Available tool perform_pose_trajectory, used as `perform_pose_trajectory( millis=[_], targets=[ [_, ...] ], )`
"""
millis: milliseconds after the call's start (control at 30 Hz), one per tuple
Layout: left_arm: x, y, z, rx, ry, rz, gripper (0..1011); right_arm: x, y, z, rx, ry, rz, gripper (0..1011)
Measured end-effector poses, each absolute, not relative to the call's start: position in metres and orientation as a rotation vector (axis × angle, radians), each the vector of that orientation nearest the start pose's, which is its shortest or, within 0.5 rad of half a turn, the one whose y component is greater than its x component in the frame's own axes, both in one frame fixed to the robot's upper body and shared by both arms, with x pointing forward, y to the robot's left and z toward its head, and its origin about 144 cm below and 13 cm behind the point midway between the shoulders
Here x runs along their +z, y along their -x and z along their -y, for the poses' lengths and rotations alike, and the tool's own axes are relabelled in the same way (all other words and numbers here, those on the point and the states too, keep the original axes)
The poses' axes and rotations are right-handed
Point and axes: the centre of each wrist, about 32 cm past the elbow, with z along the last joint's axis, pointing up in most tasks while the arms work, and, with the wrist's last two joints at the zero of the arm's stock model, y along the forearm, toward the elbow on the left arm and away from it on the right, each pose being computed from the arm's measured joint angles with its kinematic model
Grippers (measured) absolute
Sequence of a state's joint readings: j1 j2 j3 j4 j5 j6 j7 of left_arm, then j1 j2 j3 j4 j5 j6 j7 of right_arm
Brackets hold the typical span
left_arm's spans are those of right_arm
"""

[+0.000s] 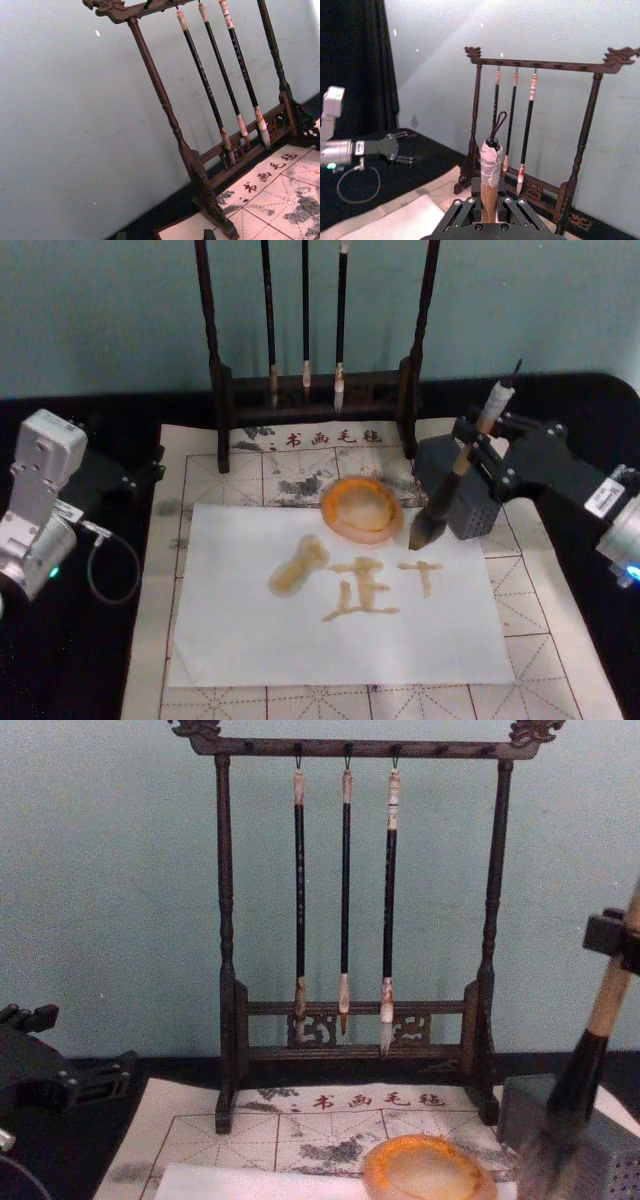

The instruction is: Pick up the brush from the inkstone, write on the paper, then place the brush back to its original position.

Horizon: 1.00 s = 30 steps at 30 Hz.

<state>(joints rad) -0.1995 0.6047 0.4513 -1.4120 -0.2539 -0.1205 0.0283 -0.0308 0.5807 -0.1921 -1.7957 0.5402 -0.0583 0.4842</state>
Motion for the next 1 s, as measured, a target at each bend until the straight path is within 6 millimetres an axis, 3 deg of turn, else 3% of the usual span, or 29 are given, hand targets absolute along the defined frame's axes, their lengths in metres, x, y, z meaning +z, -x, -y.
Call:
perform_pose_trajectory(
  millis=[433, 1000],
  targets=[
    [1.14, -0.489, -0.31, 1.248, -0.305, 0.285, 1001, 1.208, -0.483, 0.292, -0.886, -0.17, -0.197, 181],
    [1.14, -0.489, -0.31, 1.248, -0.304, 0.285, 1001, 1.202, -0.514, 0.289, -1.009, -0.326, -0.579, 181]
  ],
)
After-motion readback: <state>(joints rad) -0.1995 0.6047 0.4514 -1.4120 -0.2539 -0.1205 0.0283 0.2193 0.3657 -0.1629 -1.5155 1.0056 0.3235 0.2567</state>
